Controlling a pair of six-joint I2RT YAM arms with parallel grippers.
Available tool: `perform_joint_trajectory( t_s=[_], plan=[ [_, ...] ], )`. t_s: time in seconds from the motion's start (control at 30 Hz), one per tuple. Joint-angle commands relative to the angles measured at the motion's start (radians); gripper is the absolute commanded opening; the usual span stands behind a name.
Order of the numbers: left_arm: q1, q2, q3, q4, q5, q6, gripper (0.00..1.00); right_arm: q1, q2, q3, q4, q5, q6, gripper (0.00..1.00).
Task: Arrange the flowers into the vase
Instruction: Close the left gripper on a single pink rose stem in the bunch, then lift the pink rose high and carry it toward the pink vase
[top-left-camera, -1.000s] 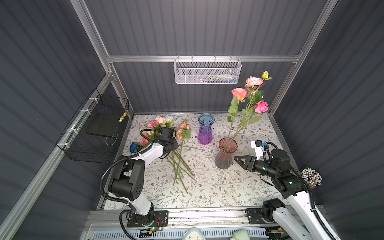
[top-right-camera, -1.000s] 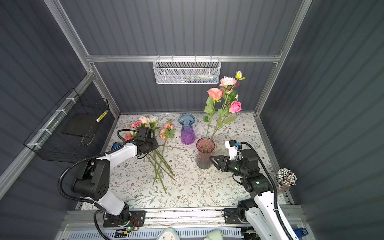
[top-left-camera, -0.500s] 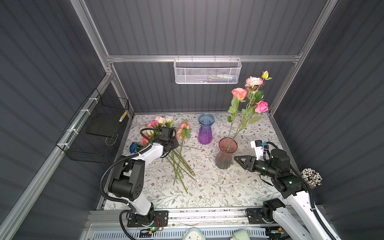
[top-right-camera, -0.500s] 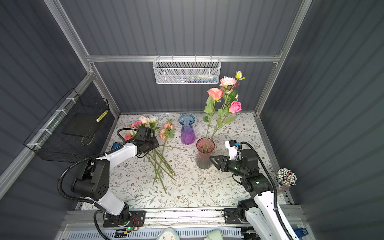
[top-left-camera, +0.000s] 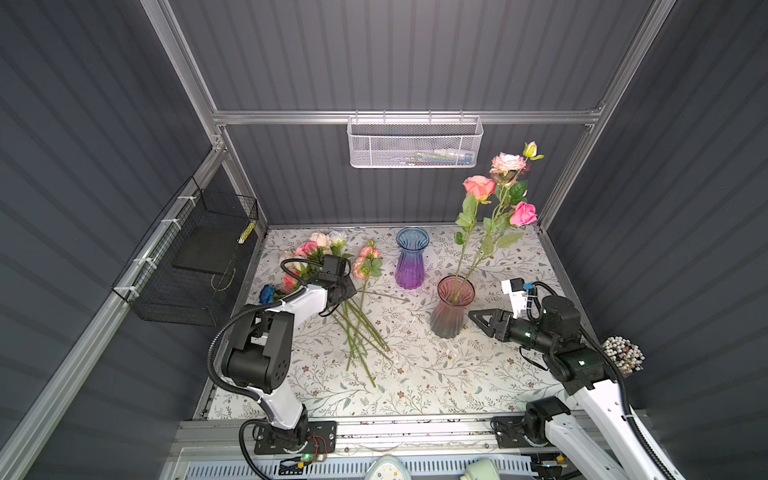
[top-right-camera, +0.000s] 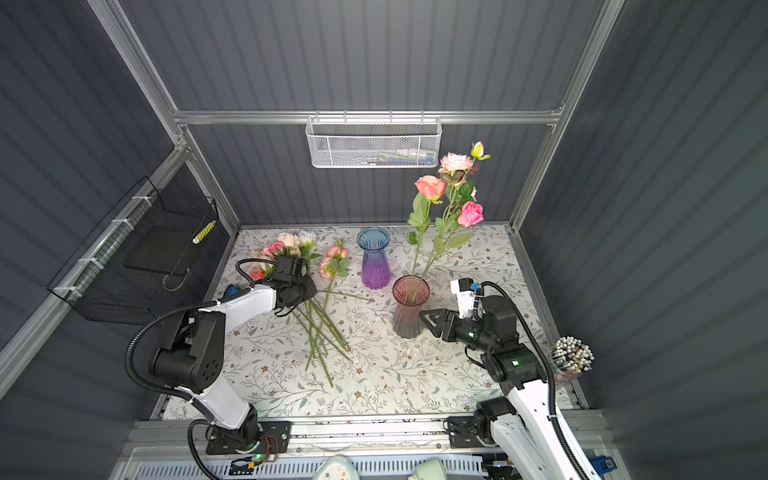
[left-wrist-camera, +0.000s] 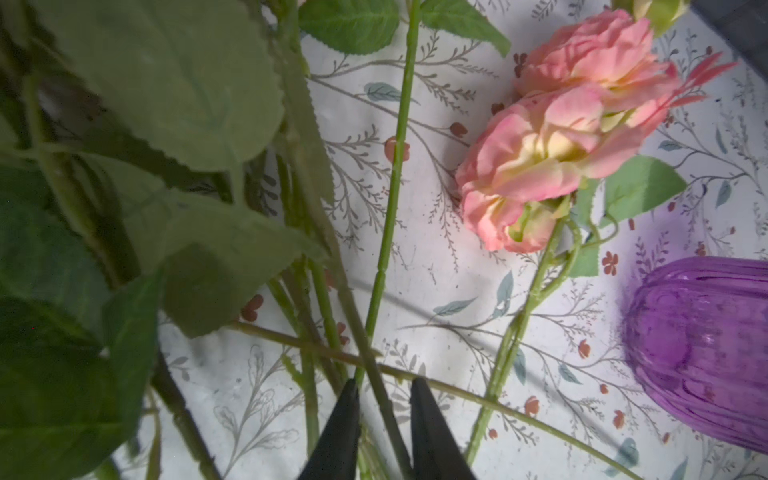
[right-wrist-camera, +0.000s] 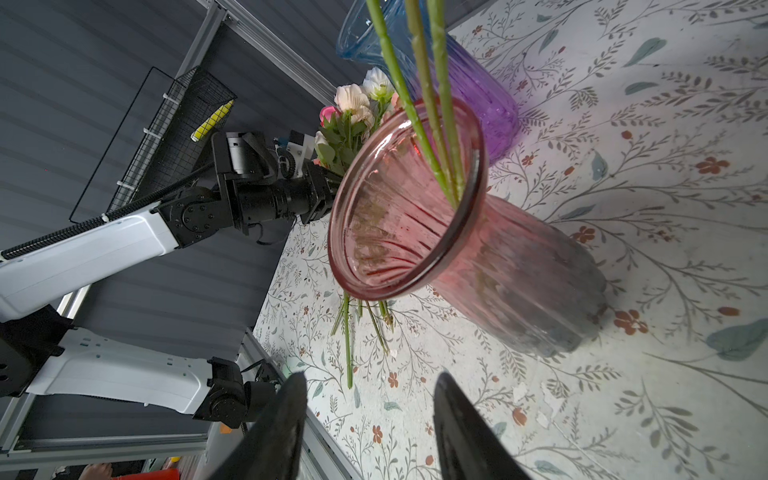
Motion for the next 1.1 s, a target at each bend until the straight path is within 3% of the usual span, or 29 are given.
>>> perform_joint_trajectory(
  t_s=[0.0, 0.17, 0.3, 0.53, 0.83, 1.07],
  plan=[
    [0.010, 0.019, 0.027, 0.014, 0.006, 0.015, 0.18, 0.004, -0.010, 0.031, -0.016, 0.009, -0.022, 0.52],
    [0.010, 0.003, 0.015, 0.039, 0.025, 0.022, 0.06, 0.004, -0.007, 0.032, -0.015, 0.010, -0.019, 0.51],
    [0.010, -0.036, 0.013, 0.029, 0.045, 0.025, 0.02, 0.004, -0.008, 0.029, -0.008, 0.008, -0.013, 0.52],
    [0.010, -0.129, 0.008, -0.004, 0.065, 0.023, 0.06, 0.005, -0.002, 0.021, 0.006, 0.003, -0.005, 0.51],
    [0.011, -0.231, 0.022, 0.002, 0.130, 0.011, 0.00, 0.007, -0.011, 0.016, 0.010, 0.001, 0.000, 0.51],
    [0.010, -0.360, 0.010, 0.155, 0.252, 0.029, 0.00, 0.006, -0.033, 0.044, -0.035, 0.008, -0.040, 0.52]
  ],
)
